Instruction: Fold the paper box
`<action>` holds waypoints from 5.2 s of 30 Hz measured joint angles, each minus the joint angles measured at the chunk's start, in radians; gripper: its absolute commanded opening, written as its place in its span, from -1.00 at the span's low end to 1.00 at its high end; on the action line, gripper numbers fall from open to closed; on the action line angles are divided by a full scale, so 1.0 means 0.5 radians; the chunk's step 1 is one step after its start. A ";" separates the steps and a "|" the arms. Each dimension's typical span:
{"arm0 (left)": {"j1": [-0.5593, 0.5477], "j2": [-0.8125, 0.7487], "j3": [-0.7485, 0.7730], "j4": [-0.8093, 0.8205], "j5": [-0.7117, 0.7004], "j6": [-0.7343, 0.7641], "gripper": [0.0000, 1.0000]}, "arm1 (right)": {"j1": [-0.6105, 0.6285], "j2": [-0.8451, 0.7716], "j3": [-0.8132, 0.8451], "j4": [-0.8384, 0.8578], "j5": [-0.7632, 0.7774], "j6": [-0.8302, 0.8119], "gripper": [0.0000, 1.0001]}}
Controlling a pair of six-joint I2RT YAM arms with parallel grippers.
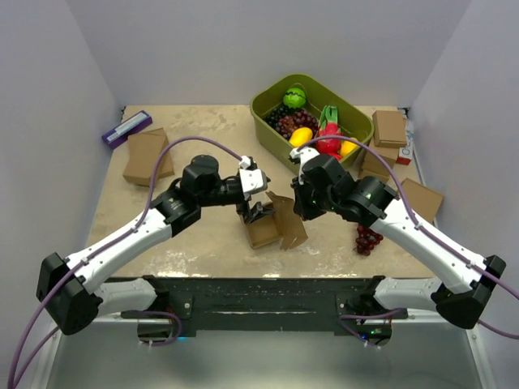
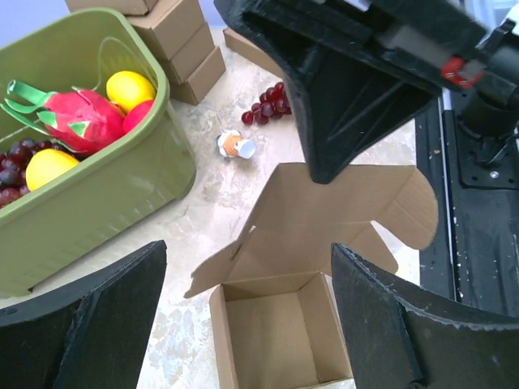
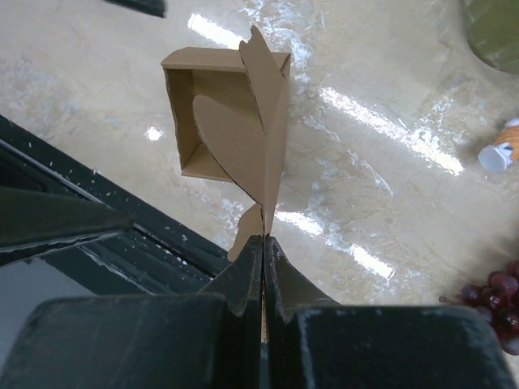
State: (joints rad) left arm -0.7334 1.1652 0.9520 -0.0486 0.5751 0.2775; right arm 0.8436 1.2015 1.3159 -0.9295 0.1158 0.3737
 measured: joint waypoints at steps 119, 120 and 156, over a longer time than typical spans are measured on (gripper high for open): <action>0.599 0.035 -0.320 0.079 -0.683 -1.092 -1.00 | -0.446 -1.009 -1.328 1.079 -0.674 0.047 -1.00; 0.599 0.035 -0.320 0.079 -0.678 -1.092 -1.00 | -0.423 -1.008 -1.286 1.066 -0.713 0.030 -1.00; 0.599 0.089 -0.319 0.079 -0.595 -1.041 -1.00 | 0.329 1.003 -0.325 1.029 -0.320 -0.375 -0.69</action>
State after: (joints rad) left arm -0.4339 1.2095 0.7925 -0.0093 0.2775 -0.2432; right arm 1.0080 1.7031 1.1534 -0.4149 -0.0441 0.1860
